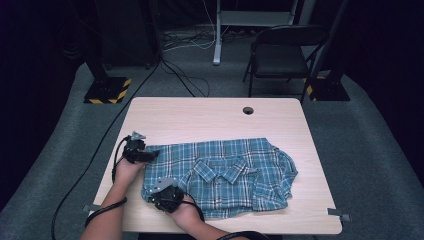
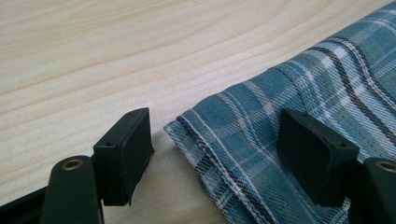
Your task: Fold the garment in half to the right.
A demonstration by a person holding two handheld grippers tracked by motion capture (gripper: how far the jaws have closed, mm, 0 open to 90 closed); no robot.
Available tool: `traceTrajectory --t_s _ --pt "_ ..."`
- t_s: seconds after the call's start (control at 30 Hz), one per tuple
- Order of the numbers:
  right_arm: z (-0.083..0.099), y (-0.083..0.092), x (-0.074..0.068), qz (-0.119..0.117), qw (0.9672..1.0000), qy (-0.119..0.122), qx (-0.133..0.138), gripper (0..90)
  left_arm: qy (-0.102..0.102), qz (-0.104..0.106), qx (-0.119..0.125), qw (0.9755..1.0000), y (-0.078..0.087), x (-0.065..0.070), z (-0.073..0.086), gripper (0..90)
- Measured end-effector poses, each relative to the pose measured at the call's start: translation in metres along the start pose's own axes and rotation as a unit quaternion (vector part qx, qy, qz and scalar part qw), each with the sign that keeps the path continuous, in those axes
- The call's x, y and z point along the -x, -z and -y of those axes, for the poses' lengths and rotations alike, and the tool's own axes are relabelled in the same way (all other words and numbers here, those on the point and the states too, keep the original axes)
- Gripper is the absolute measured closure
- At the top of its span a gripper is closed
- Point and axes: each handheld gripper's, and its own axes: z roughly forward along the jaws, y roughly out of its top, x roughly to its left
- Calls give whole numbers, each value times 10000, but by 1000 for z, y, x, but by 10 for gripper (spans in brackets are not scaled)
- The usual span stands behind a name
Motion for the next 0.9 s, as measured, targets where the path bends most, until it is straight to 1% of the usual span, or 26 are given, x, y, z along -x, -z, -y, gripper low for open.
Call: traceTrajectory --t_s 0.23,0.37,0.47,0.57,0.6,0.67,0.77,0.9 --pt "0 0 0 9 10000 7 16 847 -17 -1 56 10000 0 1 1 274" --pt "0 0 0 14 10000 -26 25 848 -111 106 74 9999 0 6 0 378" --pt "0 1 1 17 10000 -23 14 848 -218 250 106 9994 1 9 -1 496" --pt "1 1 1 30 10000 -13 1 848 -296 375 74 9988 1 13 -2 602" --pt "1 1 1 39 10000 0 -6 849 -340 392 56 9986 1 15 -3 651" --pt "1 1 0 67 10000 55 -17 851 -426 370 37 9984 1 18 -4 712" --pt "0 1 -1 87 9999 86 -58 854 -415 390 58 9984 1 20 -4 763" --pt "-2 6 -2 98 9999 133 -51 859 -423 383 87 9983 3 20 -5 784"
